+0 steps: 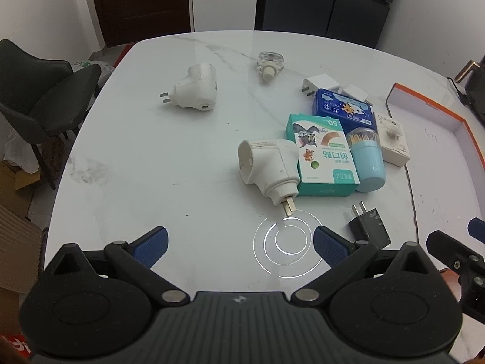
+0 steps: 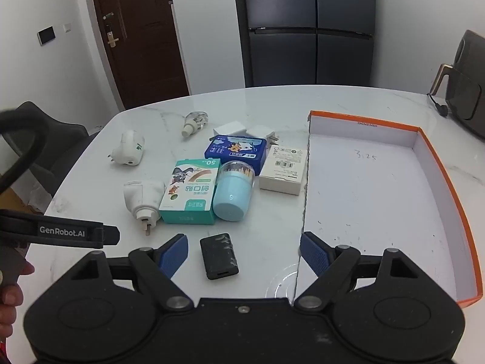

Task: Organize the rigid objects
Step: 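Move left tool toward white socket adapter while right tool approaches black charger, then grasp white socket adapter with left tool while right tool grasps black charger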

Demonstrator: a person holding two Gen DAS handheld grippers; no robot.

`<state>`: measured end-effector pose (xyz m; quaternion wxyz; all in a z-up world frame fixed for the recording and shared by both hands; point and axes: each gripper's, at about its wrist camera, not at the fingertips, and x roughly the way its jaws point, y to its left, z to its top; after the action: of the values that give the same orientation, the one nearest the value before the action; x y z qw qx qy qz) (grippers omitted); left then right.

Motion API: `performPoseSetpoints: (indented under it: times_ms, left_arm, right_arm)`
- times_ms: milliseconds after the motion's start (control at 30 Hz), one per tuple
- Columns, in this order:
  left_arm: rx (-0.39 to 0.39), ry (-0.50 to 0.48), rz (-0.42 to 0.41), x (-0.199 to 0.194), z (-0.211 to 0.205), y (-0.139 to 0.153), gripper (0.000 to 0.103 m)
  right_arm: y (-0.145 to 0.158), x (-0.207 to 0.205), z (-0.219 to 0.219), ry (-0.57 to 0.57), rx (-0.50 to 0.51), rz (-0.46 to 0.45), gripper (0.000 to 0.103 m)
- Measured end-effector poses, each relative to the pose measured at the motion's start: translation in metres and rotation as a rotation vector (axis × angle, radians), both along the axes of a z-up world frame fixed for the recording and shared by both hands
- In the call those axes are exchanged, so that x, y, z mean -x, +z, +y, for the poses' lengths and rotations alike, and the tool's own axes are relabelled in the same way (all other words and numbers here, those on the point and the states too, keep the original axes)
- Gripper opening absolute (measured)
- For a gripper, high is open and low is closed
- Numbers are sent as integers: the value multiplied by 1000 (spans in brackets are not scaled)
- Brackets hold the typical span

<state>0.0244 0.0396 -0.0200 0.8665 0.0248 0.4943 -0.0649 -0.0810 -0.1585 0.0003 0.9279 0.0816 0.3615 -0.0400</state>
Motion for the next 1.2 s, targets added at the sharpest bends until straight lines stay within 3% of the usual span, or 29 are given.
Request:
performPoseSetpoints:
  times_ms: [633, 867, 1200]
  left_arm:
    - [6, -47, 20, -10, 8, -11, 103]
    - [7, -61, 34, -14, 9, -16, 103]
    - [11, -80, 48, -17, 7, -20, 103]
  right_arm:
    - [-9, 4, 18, -26, -9, 1, 96]
    - [-12, 7, 26, -26, -7, 79, 96]
    - [-17, 8, 28, -39, -1, 68, 96]
